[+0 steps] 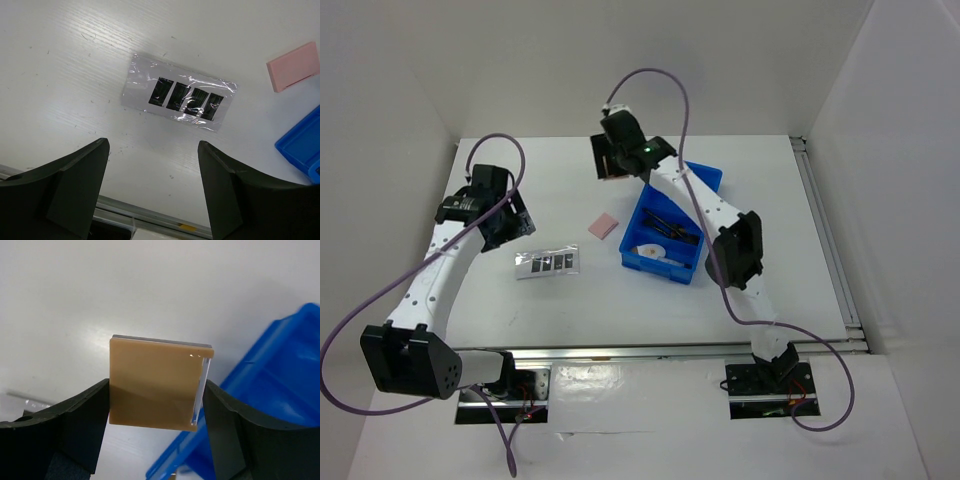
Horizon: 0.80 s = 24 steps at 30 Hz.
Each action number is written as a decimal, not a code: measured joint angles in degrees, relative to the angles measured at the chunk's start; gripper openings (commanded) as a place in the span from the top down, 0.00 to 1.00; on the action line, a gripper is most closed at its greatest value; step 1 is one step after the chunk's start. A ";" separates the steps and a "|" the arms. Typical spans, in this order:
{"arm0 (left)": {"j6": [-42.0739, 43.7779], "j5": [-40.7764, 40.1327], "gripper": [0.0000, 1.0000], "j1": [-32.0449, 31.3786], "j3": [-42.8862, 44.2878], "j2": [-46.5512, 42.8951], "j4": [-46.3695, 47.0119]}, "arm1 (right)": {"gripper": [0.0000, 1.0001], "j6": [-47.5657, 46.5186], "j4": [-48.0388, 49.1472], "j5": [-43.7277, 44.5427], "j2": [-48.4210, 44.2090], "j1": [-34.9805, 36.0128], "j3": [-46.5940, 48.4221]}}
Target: Organize the makeup
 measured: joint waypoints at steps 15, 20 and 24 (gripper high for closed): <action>-0.04 -0.11 0.15 0.00 2.12 2.32 0.00 | 0.40 5.33 1.33 4.33 -5.73 -14.49 -9.90; -0.09 -0.09 0.15 0.00 2.21 3.17 -0.02 | 0.40 7.89 1.25 3.67 -5.73 -15.43 -15.39; -0.09 -0.02 0.15 0.00 2.23 4.09 0.02 | 0.40 10.40 -0.17 1.75 -5.73 -16.48 -19.69</action>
